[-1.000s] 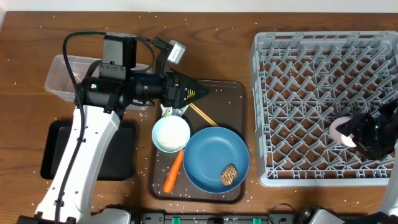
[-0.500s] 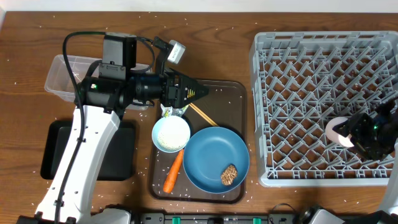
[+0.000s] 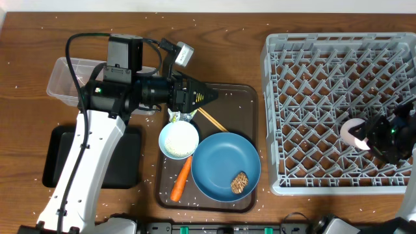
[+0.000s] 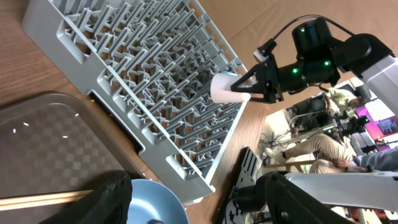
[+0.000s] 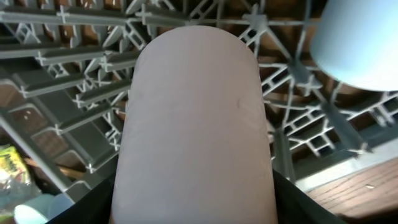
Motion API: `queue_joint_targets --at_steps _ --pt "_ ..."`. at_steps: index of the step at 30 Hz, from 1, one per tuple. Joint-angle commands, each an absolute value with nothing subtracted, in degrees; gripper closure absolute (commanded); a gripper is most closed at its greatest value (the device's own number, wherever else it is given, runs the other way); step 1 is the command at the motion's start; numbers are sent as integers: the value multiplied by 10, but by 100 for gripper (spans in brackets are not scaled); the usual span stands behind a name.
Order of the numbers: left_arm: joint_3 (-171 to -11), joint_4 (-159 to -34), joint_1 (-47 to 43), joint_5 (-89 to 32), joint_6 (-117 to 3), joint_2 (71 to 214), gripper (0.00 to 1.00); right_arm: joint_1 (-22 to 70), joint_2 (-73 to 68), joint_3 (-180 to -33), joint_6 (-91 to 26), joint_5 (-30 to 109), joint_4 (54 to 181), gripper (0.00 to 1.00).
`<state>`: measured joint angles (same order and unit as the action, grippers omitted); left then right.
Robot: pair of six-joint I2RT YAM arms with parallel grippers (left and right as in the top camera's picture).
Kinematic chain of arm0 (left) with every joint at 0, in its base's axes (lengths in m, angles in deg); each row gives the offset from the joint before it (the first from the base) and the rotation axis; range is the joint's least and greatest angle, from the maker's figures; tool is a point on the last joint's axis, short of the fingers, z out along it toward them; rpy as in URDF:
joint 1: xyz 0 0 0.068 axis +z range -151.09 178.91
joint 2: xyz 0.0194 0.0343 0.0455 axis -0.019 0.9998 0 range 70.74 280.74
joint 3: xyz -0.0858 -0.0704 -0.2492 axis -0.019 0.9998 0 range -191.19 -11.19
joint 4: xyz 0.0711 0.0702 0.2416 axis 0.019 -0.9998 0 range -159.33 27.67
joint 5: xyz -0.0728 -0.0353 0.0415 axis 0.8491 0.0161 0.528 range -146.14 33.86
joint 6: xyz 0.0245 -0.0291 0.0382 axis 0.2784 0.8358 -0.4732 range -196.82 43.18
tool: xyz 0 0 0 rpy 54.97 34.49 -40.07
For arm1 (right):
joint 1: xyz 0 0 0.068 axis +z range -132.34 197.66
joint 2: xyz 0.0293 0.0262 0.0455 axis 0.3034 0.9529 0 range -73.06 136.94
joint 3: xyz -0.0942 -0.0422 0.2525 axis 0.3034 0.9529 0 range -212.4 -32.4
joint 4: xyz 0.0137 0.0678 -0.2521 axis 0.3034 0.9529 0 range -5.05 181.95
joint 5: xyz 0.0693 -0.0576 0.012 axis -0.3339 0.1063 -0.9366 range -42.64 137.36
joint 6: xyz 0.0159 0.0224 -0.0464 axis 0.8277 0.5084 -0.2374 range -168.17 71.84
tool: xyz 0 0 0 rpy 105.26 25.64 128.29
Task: Sort waste into correct bins and load items into the dishwasher rack
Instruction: 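Place the pink cup upside down in the rack with the right gripper, then reach the left gripper down to the yellow snack wrapper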
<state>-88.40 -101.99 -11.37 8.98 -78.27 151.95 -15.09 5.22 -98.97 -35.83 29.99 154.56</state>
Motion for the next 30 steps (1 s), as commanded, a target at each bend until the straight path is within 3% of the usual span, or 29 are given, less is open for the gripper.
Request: queue_joint_targets --at_steps 1,21,22,25,27,30 --pt "-893 -1020 -111 87 -780 1510 31 -153 48 -988 -367 272 1560 46" --pt "-893 -1020 -111 87 -780 1510 30 -153 27 -990 -375 356 1613 42" --pt "-893 -1020 -111 87 -780 1510 30 -153 27 -990 -375 356 1612 40" --pt "-893 -1020 -111 87 -780 1510 30 -153 27 -990 -366 355 1607 20" --pt "-893 -1020 -111 87 -780 1510 30 -153 27 -990 -364 355 1600 15" --pt "-893 -1020 -111 87 -780 1510 30 -153 27 -991 -362 341 1580 16"
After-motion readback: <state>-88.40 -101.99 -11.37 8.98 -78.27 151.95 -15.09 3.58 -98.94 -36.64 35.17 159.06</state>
